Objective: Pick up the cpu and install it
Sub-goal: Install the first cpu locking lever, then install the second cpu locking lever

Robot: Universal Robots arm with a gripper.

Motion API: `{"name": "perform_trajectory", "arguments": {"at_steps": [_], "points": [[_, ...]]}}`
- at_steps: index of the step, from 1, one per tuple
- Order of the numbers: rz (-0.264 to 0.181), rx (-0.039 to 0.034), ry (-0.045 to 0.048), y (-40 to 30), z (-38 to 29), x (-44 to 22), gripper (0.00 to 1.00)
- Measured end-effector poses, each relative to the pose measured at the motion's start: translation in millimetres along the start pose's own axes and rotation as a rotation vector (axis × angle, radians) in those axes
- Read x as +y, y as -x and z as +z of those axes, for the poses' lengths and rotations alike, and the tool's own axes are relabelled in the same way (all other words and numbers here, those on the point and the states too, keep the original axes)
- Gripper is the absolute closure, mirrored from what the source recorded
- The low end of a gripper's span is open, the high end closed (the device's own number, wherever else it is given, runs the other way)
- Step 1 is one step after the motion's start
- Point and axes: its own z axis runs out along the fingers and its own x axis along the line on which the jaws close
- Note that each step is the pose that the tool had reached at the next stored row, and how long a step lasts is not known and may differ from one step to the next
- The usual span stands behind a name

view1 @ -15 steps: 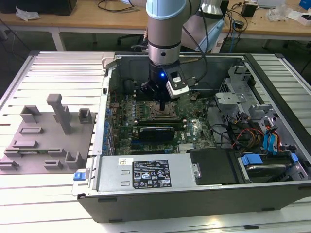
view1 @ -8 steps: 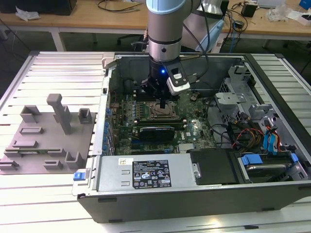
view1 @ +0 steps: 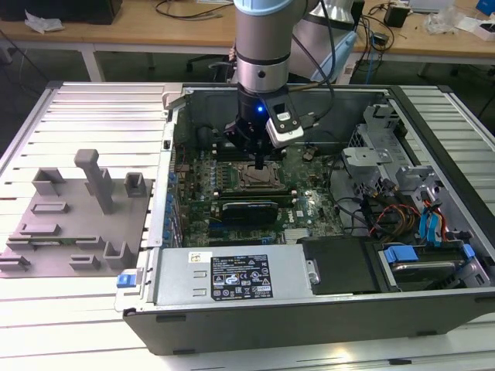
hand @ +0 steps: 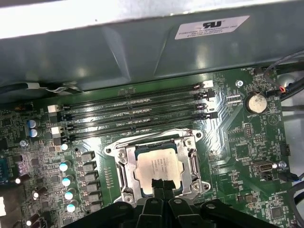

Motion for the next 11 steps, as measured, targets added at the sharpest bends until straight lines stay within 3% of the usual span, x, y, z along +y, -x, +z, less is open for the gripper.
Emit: {"name": "perform_trajectory", "arguments": {"at_steps": [11], "points": [[0.0,0.0,-0.0001,0.1,-1.1,0.0,0.89]]}}
